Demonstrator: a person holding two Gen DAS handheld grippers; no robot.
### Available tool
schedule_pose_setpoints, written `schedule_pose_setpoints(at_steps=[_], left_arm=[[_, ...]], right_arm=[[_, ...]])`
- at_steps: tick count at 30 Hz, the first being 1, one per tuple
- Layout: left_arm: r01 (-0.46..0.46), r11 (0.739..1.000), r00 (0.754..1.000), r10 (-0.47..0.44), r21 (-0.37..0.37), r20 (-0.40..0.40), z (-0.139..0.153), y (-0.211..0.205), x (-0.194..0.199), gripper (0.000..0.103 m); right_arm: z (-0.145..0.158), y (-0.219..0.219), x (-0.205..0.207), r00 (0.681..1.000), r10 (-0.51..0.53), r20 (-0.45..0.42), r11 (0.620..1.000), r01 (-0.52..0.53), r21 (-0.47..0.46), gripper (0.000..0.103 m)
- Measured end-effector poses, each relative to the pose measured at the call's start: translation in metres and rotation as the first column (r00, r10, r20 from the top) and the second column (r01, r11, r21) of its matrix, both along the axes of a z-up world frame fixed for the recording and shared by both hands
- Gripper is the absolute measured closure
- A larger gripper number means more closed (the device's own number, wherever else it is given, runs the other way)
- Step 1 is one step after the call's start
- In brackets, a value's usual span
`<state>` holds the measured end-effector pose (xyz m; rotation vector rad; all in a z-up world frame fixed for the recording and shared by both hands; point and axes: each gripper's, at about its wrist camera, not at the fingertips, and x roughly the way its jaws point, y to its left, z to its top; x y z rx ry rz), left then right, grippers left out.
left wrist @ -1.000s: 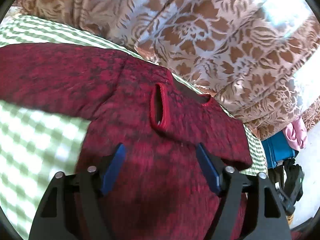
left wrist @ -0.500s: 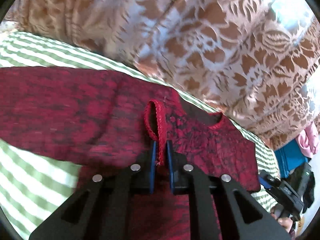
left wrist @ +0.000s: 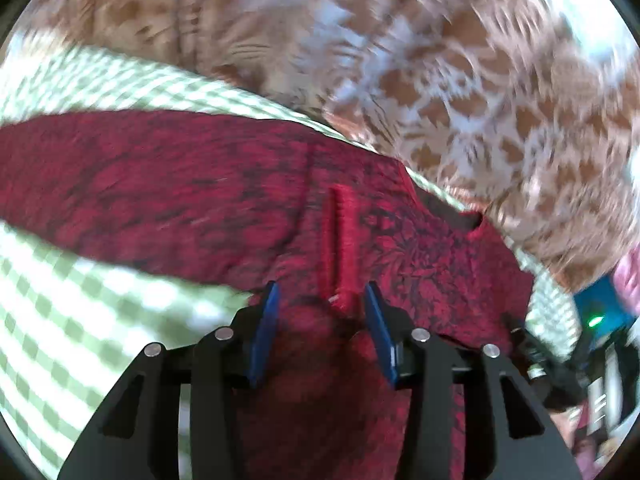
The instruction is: Fold small clothes
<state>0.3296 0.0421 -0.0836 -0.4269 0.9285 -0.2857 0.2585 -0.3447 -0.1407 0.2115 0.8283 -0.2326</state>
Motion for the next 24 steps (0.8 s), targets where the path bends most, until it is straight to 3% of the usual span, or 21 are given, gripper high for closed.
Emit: schedule_pose_setpoints(at_steps=[2, 4, 7, 10, 14, 18, 21, 22, 23, 24], left_arm=[[-0.084, 0.990, 0.996, 0.080, -0.113, -0.039, -0.002, 0.041, -0.007, 0.061], [-0.158, 0.974, 0.987, 0.154, -0.160, -0.037, -0.003, 0.074, -0.016, 0.061], [-0.266, 0.951, 0.964, 0.264, -0.158, -0.029, -0.003, 0.128, -0.028, 0.060], [-0.376, 0.912, 0.927, 0.372, -0.165, -0.055, -0.009, 0.178, -0.030, 0.057], [-0.508, 0.836, 0.861, 0.491, -0.208, -0.130, -0.027, 0.232, -0.026, 0.057], [-0.623, 0.716, 0.782, 0.584, -0.315, -0.218, -0.048, 0.279, -0.022, 0.058], [-0.662, 0.674, 0.749, 0.607, -0.327, -0.264, -0.062, 0.292, -0.008, 0.067], [-0.663, 0.674, 0.748, 0.607, -0.325, -0.267, -0.064, 0.293, -0.002, 0.069], [-0.661, 0.683, 0.750, 0.607, -0.311, -0.261, -0.064, 0.292, 0.004, 0.078], [-0.657, 0.702, 0.754, 0.608, -0.275, -0.247, -0.061, 0.290, 0.013, 0.080]], right_arm=[[0.000, 0.002, 0.001, 1.000, -0.001, -0.003, 1.000, 0.001, -0.010, 0.026], [0.002, 0.005, 0.002, 1.000, -0.002, -0.009, 1.000, 0.002, -0.023, 0.024], [0.002, 0.007, 0.004, 1.000, 0.001, -0.014, 1.000, -0.001, -0.026, 0.022], [0.002, 0.008, 0.004, 1.000, 0.007, -0.011, 1.000, -0.008, -0.025, 0.020], [0.003, 0.007, 0.003, 1.000, 0.008, -0.010, 1.000, -0.008, -0.025, 0.020], [0.002, 0.008, 0.003, 1.000, 0.008, -0.009, 1.000, -0.008, -0.024, 0.020], [0.002, 0.008, 0.003, 1.000, 0.008, -0.008, 1.000, -0.009, -0.025, 0.020], [0.002, 0.008, 0.004, 1.000, 0.009, -0.009, 1.000, -0.009, -0.025, 0.020], [0.002, 0.008, 0.004, 1.000, 0.008, -0.010, 1.000, -0.008, -0.029, 0.020], [0.002, 0.009, 0.004, 1.000, 0.007, -0.012, 0.999, -0.007, -0.034, 0.020]])
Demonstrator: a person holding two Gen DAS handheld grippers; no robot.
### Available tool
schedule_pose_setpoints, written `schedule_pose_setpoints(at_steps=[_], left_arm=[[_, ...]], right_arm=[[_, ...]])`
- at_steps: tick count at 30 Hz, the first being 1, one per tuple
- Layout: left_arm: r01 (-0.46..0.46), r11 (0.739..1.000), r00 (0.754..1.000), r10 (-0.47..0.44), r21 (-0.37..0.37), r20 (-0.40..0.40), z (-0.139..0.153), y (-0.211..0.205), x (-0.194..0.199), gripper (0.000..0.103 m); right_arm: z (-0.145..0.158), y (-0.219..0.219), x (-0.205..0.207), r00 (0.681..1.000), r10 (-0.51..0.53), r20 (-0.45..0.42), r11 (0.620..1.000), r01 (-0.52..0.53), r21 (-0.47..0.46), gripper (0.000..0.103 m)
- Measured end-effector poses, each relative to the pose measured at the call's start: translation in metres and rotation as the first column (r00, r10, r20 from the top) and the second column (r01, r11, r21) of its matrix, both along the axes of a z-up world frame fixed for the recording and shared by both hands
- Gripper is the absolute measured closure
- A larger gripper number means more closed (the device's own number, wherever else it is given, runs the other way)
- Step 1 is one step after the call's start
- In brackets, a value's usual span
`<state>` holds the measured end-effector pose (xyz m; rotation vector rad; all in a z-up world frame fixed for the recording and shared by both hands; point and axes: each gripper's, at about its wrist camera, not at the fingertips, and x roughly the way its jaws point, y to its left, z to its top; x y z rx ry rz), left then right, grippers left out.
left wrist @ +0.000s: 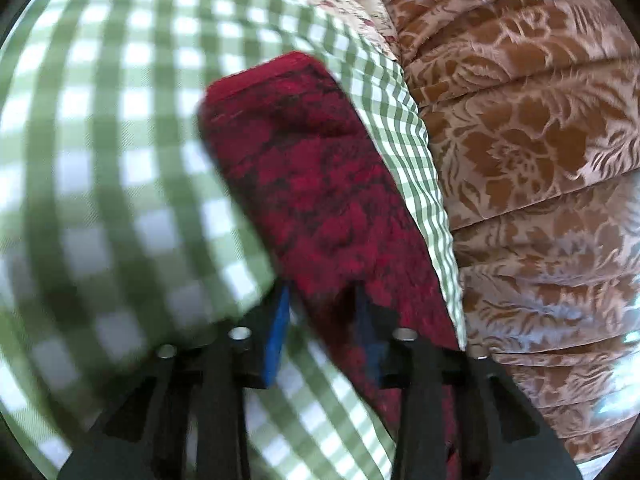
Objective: Fold small clothes
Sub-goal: 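Lift the sleeve with the left gripper and fold it across the body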
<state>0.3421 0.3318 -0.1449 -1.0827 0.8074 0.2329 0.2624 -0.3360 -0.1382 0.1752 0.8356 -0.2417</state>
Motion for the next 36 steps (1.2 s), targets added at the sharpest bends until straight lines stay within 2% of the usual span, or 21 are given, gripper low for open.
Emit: schedule_pose_setpoints(at_steps=[2, 4, 8, 11, 13, 14, 16, 19, 20, 21, 22, 24, 26, 27, 30, 32, 34, 36], left_arm=[[0.032, 0.996, 0.999, -0.032, 0.077, -0.008, 0.011, -0.009, 0.010, 0.091], [0.058, 0.987, 0.998, -0.062, 0.147, 0.025, 0.029, -0.014, 0.008, 0.092], [0.145, 0.978, 0.975, -0.166, 0.148, 0.146, 0.072, -0.048, 0.005, 0.092], [0.249, 0.940, 0.923, -0.304, 0.235, 0.237, 0.110, -0.100, 0.001, 0.092], [0.331, 0.907, 0.873, -0.399, 0.259, 0.281, 0.126, -0.142, -0.002, 0.092], [0.380, 0.882, 0.840, -0.456, 0.280, 0.294, 0.132, -0.169, -0.003, 0.092], [0.447, 0.828, 0.792, -0.542, 0.339, 0.280, 0.135, -0.210, -0.006, 0.092], [0.568, 0.717, 0.703, -0.678, 0.404, 0.214, 0.125, -0.283, -0.012, 0.091], [0.617, 0.668, 0.666, -0.725, 0.416, 0.177, 0.117, -0.311, -0.012, 0.091], [0.640, 0.640, 0.647, -0.747, 0.426, 0.150, 0.110, -0.327, -0.014, 0.091], [0.668, 0.598, 0.624, -0.774, 0.442, 0.104, 0.101, -0.349, -0.015, 0.089], [0.710, 0.533, 0.590, -0.807, 0.460, 0.025, 0.085, -0.378, -0.014, 0.081], [0.714, 0.473, 0.581, -0.811, 0.517, -0.061, 0.072, -0.400, -0.018, 0.078], [0.713, 0.457, 0.577, -0.813, 0.532, -0.075, 0.072, -0.405, -0.020, 0.078], [0.701, 0.422, 0.563, -0.823, 0.575, -0.082, 0.077, -0.409, -0.033, 0.068], [0.705, 0.434, 0.555, -0.830, 0.561, -0.055, 0.084, -0.405, -0.039, 0.044], [0.702, 0.454, 0.558, -0.830, 0.548, -0.027, 0.086, -0.395, -0.051, 0.042], [0.699, 0.446, 0.560, -0.827, 0.559, -0.040, 0.084, -0.393, -0.061, 0.042]], right_arm=[[0.000, 0.000, 0.000, 1.000, 0.000, -0.001, 1.000, 0.000, -0.003, 0.020], [0.000, 0.000, 0.000, 1.000, 0.000, 0.001, 1.000, 0.000, -0.001, 0.020], [0.000, 0.001, 0.002, 1.000, -0.001, -0.005, 1.000, 0.001, -0.021, 0.020], [0.000, 0.001, 0.002, 1.000, -0.001, -0.007, 1.000, 0.001, -0.029, 0.019], [0.000, 0.001, 0.002, 1.000, -0.001, -0.007, 1.000, 0.001, -0.029, 0.019], [0.000, 0.001, 0.002, 1.000, -0.002, -0.007, 1.000, 0.001, -0.029, 0.019], [0.000, 0.001, 0.002, 1.000, -0.002, -0.006, 1.000, 0.001, -0.030, 0.020], [0.000, 0.001, 0.002, 1.000, -0.001, -0.005, 1.000, 0.001, -0.028, 0.019], [0.000, 0.001, 0.002, 1.000, -0.001, -0.004, 1.000, 0.001, -0.026, 0.020], [0.000, 0.001, 0.002, 1.000, -0.001, -0.003, 1.000, 0.001, -0.024, 0.020], [0.000, 0.001, 0.002, 1.000, -0.001, -0.002, 1.000, 0.001, -0.022, 0.019], [0.001, -0.001, 0.001, 1.000, -0.001, 0.002, 1.000, 0.001, -0.015, 0.019], [0.001, -0.003, 0.001, 1.000, -0.002, 0.007, 1.000, 0.002, -0.005, 0.019], [0.001, -0.003, 0.000, 1.000, -0.003, 0.010, 1.000, 0.003, 0.002, 0.019], [0.001, -0.004, -0.002, 1.000, -0.002, 0.019, 1.000, 0.001, 0.021, 0.018], [0.001, -0.004, -0.003, 1.000, -0.003, 0.024, 1.000, 0.002, 0.028, 0.017], [0.002, -0.003, -0.003, 1.000, -0.001, 0.023, 0.999, 0.000, 0.033, 0.016], [0.006, -0.005, -0.004, 1.000, 0.001, 0.019, 0.998, -0.002, 0.056, 0.015]])
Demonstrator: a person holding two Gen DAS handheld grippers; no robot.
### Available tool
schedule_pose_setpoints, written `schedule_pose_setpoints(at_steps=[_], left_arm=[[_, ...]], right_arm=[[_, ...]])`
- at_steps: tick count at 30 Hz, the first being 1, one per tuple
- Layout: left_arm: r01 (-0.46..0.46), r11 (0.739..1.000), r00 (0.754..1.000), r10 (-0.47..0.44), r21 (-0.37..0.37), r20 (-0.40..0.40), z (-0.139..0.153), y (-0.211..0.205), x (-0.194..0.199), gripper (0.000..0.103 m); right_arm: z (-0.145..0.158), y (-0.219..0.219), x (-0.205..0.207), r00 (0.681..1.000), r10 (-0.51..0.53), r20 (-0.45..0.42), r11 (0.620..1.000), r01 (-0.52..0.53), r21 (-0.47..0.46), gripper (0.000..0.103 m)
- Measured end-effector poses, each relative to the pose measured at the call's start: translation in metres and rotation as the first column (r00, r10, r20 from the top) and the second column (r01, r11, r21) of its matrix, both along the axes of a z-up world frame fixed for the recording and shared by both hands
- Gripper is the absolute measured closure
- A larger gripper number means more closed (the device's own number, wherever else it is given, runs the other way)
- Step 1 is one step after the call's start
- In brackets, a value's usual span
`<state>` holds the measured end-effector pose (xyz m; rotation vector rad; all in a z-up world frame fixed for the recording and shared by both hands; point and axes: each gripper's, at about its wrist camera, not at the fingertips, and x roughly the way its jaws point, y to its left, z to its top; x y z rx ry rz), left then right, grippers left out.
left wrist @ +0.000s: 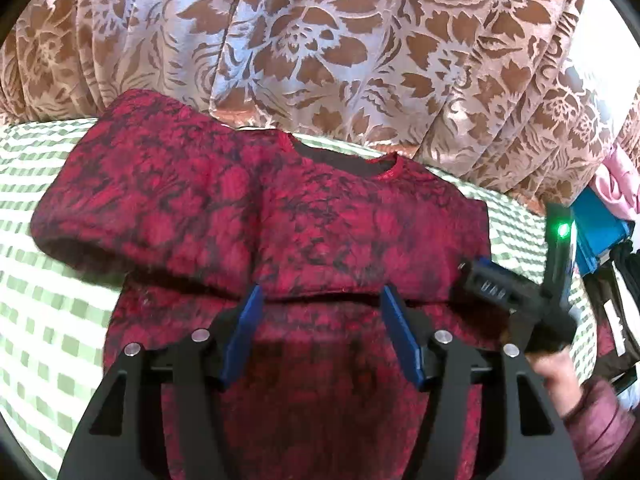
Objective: Fold small clothes
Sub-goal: 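Lift the sleeve with the left gripper and fold it across the body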
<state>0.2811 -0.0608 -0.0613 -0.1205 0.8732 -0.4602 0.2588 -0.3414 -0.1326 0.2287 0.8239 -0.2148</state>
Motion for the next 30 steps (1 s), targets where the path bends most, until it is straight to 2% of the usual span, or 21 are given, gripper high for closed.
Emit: schedule_pose_setpoints(at_steps=[3, 5, 7, 10, 12, 13, 15, 17, 18, 19, 20, 23, 26, 27, 30], left_arm=[[-0.005, 1.000, 1.000, 0.005, 0.000, 0.002, -0.004, 0.012, -0.013, 0.041], [-0.023, 1.000, 1.000, 0.023, -0.002, -0.001, -0.007, 0.019, -0.018, 0.041], [-0.051, 0.999, 0.999, 0.051, -0.010, -0.010, -0.012, 0.030, -0.025, 0.041], [-0.091, 0.996, 0.996, 0.091, -0.019, -0.014, -0.016, 0.045, -0.033, 0.041], [-0.117, 0.993, 0.993, 0.117, -0.023, -0.023, -0.019, 0.055, -0.037, 0.041], [-0.128, 0.991, 0.992, 0.128, -0.026, -0.025, -0.020, 0.059, -0.039, 0.041], [-0.151, 0.988, 0.988, 0.150, -0.031, -0.030, -0.025, 0.068, -0.043, 0.041], [-0.157, 0.987, 0.987, 0.156, -0.035, -0.036, -0.031, 0.074, -0.046, 0.041], [-0.157, 0.987, 0.987, 0.156, -0.033, -0.035, -0.032, 0.073, -0.046, 0.041], [-0.154, 0.987, 0.988, 0.153, -0.032, -0.031, -0.034, 0.074, -0.047, 0.041], [-0.152, 0.988, 0.988, 0.151, -0.032, -0.028, -0.035, 0.074, -0.047, 0.041], [-0.151, 0.988, 0.988, 0.150, -0.024, -0.022, -0.038, 0.072, -0.047, 0.039], [-0.148, 0.989, 0.989, 0.148, -0.027, -0.021, -0.038, 0.070, -0.046, 0.037], [-0.147, 0.989, 0.989, 0.146, -0.032, -0.023, -0.038, 0.071, -0.046, 0.037], [-0.147, 0.988, 0.989, 0.146, -0.041, -0.032, -0.040, 0.072, -0.045, 0.037]], right_arm=[[0.019, 0.000, -0.017, 0.998, -0.038, 0.049, 0.999, 0.036, 0.040, 0.016], [0.029, 0.003, -0.030, 0.995, -0.030, 0.097, 0.992, 0.018, 0.123, 0.017], [0.037, 0.014, -0.042, 0.991, 0.015, 0.134, 0.974, -0.045, 0.222, 0.021], [0.046, 0.041, -0.043, 0.981, 0.102, 0.165, 0.947, -0.147, 0.287, 0.029], [0.044, 0.057, -0.031, 0.981, 0.130, 0.141, 0.934, -0.169, 0.315, 0.031], [0.041, 0.065, -0.025, 0.982, 0.140, 0.129, 0.930, -0.175, 0.322, 0.035], [0.033, 0.080, -0.010, 0.980, 0.170, 0.100, 0.924, -0.194, 0.331, 0.053], [0.031, 0.096, 0.000, 0.978, 0.201, 0.059, 0.939, -0.209, 0.274, 0.073], [0.034, 0.099, 0.000, 0.977, 0.206, 0.057, 0.945, -0.214, 0.249, 0.078], [0.043, 0.102, -0.001, 0.974, 0.215, 0.076, 0.946, -0.227, 0.231, 0.088], [0.049, 0.099, -0.003, 0.972, 0.216, 0.093, 0.945, -0.232, 0.230, 0.092], [0.090, 0.090, -0.015, 0.959, 0.197, 0.202, 0.958, -0.232, 0.167, 0.093], [0.117, 0.075, -0.024, 0.949, 0.175, 0.261, 0.971, -0.210, 0.112, 0.093], [0.122, 0.065, -0.027, 0.951, 0.151, 0.270, 0.981, -0.178, 0.077, 0.093], [0.115, 0.038, -0.024, 0.968, 0.080, 0.238, 0.992, -0.100, 0.076, 0.093]])
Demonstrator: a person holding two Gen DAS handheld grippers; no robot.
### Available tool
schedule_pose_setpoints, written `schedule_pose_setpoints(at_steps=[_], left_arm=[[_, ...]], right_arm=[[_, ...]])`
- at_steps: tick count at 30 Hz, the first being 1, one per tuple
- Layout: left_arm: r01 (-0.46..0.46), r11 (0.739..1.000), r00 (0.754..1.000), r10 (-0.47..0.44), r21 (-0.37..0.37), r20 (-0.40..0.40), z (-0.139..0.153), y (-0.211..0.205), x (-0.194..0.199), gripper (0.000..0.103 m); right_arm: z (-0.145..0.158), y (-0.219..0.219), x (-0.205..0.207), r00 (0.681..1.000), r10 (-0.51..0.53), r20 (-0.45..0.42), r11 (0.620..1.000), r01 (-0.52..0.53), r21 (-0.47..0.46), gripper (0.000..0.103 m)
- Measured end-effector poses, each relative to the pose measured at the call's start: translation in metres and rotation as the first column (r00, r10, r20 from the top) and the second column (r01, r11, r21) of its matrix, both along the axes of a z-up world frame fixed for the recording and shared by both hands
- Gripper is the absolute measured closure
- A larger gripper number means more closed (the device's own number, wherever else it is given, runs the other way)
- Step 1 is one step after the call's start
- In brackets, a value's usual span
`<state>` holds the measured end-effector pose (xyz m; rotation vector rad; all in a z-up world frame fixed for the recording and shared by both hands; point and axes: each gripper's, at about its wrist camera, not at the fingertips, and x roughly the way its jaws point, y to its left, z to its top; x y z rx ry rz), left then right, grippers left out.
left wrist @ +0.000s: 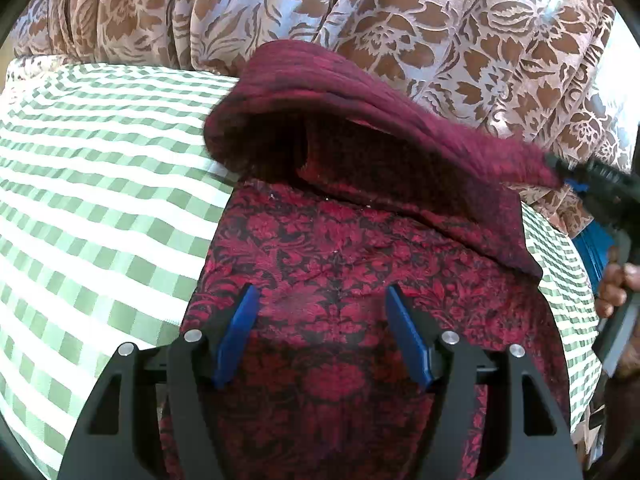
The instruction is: Fold small clothes
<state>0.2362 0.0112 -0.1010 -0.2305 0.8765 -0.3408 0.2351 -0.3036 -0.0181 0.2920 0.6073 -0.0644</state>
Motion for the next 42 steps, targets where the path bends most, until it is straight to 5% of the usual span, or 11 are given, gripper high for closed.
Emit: schedule_pose_setpoints(at_steps=[9, 17, 25, 27, 28, 31, 36, 39, 40, 42], left_arm=[[0.002, 0.999, 1.000, -0.003, -0.046, -0.023, 0.007, 0.007, 0.003, 0.037], [-0.127, 0.974, 0.992, 0.120, -0.186, -0.049, 0.027, 0.062, 0.043, 0.029], [-0.147, 0.949, 0.987, 0.121, -0.279, -0.109, 0.023, 0.091, 0.105, 0.023], [-0.126, 0.941, 0.988, 0.093, -0.315, -0.120, 0.021, 0.090, 0.124, 0.023], [-0.118, 0.936, 0.989, 0.079, -0.333, -0.129, 0.019, 0.090, 0.130, 0.023], [-0.094, 0.921, 0.986, 0.034, -0.378, -0.162, 0.009, 0.081, 0.153, 0.024], [-0.063, 0.892, 0.980, -0.030, -0.447, -0.198, -0.002, 0.068, 0.183, 0.025], [-0.036, 0.881, 0.975, -0.072, -0.472, -0.209, -0.006, 0.058, 0.193, 0.040], [-0.017, 0.879, 0.976, -0.089, -0.476, -0.200, -0.005, 0.053, 0.195, 0.055], [0.030, 0.904, 0.982, -0.106, -0.426, -0.154, 0.005, 0.041, 0.192, 0.068]], right_arm=[[-0.083, -0.064, 0.003, 0.966, -0.154, -0.206, 0.986, 0.164, 0.033, 0.095], [-0.081, -0.057, 0.002, 0.958, -0.179, -0.224, 0.975, 0.143, -0.170, 0.095], [-0.054, -0.058, -0.009, 0.972, -0.164, -0.167, 0.978, 0.139, -0.153, 0.093], [-0.038, -0.049, -0.015, 0.986, -0.121, -0.116, 0.985, 0.105, -0.134, 0.066], [-0.034, -0.044, -0.017, 0.990, -0.097, -0.098, 0.989, 0.085, -0.124, 0.034], [-0.026, -0.025, -0.015, 0.998, -0.012, -0.054, 0.990, 0.004, -0.141, 0.028], [-0.048, -0.014, 0.010, 0.991, 0.020, -0.130, 0.990, -0.037, -0.134, 0.028], [-0.065, -0.019, 0.021, 0.986, -0.004, -0.168, 0.993, -0.017, -0.121, 0.028], [-0.071, -0.021, 0.024, 0.983, -0.012, -0.182, 0.993, -0.010, -0.120, 0.028], [-0.085, -0.025, 0.029, 0.980, -0.019, -0.199, 0.993, -0.005, -0.119, 0.028]])
